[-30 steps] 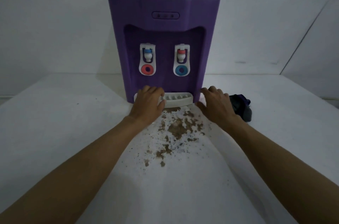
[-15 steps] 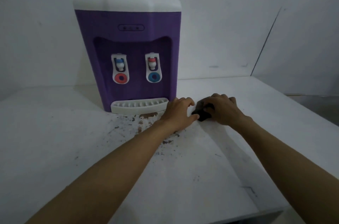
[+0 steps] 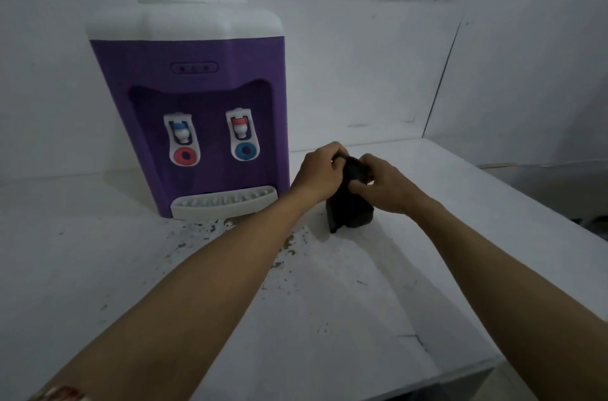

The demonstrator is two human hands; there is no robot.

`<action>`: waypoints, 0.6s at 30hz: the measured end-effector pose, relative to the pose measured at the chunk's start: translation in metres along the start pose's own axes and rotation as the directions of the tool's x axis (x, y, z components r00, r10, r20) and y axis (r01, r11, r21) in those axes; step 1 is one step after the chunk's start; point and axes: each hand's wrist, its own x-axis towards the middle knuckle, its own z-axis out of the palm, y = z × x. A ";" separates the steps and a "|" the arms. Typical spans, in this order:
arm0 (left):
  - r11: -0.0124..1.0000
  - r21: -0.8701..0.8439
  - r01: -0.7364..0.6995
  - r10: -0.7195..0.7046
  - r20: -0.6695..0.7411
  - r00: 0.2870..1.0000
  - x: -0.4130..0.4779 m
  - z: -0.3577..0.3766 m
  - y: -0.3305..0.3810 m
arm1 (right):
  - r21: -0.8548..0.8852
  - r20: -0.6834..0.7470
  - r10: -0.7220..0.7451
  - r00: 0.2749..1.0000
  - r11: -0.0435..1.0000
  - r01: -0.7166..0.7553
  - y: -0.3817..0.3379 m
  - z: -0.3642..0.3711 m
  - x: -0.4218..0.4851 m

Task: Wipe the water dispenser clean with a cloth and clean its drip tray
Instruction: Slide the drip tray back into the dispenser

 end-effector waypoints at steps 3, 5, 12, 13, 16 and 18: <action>1.000 0.012 -0.007 0.008 -0.078 0.997 0.001 0.005 -0.006 | -0.055 0.062 0.063 0.996 0.997 -0.059 0.005 -0.002 -0.002; 0.997 -0.071 0.023 -0.032 -0.120 0.992 0.001 0.005 -0.007 | 0.019 0.076 0.048 0.996 0.999 -0.049 0.008 -0.006 -0.005; 0.986 -0.163 0.045 -0.079 -0.207 0.975 0.004 0.002 -0.012 | 0.040 0.066 -0.039 0.997 0.999 0.036 -0.002 -0.003 -0.006; 0.993 -0.099 0.072 -0.092 -0.217 0.972 0.005 0.000 -0.013 | 0.145 0.109 -0.063 0.992 0.988 0.047 -0.008 -0.002 -0.007; 0.990 -0.063 0.126 -0.137 -0.213 0.967 0.004 -0.008 -0.016 | 0.410 0.342 -0.105 0.934 0.911 -0.048 -0.022 -0.002 -0.014; 0.969 -0.188 0.162 -0.196 -0.175 0.965 0.000 -0.014 -0.017 | 0.474 0.388 -0.063 0.919 0.869 -0.140 -0.022 0.000 -0.013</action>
